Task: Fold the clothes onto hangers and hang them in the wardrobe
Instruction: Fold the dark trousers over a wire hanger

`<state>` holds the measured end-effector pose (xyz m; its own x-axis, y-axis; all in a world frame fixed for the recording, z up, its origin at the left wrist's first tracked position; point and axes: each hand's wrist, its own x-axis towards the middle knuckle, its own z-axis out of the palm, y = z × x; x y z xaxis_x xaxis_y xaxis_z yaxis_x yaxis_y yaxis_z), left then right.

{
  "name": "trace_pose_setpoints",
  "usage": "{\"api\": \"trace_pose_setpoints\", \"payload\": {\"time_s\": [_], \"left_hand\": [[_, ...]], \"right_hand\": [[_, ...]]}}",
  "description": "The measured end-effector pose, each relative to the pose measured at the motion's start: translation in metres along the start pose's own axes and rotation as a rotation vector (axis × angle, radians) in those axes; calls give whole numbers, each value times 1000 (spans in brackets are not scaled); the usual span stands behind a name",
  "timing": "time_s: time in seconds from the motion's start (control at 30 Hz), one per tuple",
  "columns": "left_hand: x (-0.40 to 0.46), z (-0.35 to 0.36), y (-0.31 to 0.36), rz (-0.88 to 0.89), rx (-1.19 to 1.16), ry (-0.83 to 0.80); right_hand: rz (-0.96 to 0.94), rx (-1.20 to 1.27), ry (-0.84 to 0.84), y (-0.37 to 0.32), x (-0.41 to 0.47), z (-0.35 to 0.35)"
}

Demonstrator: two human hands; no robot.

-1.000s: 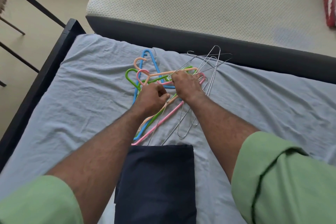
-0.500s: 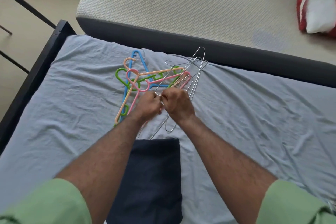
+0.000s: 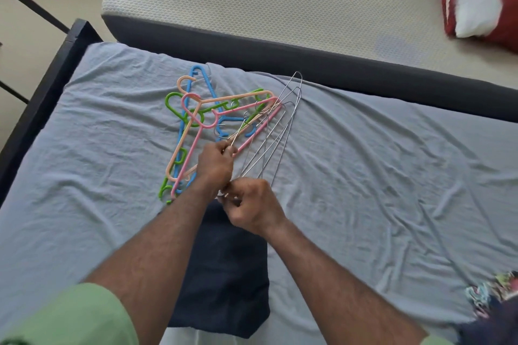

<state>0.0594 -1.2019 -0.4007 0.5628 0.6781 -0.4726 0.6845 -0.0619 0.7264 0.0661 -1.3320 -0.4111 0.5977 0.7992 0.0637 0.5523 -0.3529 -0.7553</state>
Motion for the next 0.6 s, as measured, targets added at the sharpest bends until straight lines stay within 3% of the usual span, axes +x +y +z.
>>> {"api": "trace_pose_setpoints", "payload": {"time_s": [0.1, 0.2, 0.4, 0.6], "left_hand": [[-1, -2, 3, 160, 123, 37], [1, -4, 2, 191, 143, 38], [5, -3, -9, 187, 107, -2], [6, -8, -19, 348, 187, -59]], "right_hand": [[151, 105, 224, 10, 12, -18], [309, -1, 335, 37, 31, -30], [594, 28, 170, 71, 72, -49], [990, 439, 36, 80, 112, -52]]}}
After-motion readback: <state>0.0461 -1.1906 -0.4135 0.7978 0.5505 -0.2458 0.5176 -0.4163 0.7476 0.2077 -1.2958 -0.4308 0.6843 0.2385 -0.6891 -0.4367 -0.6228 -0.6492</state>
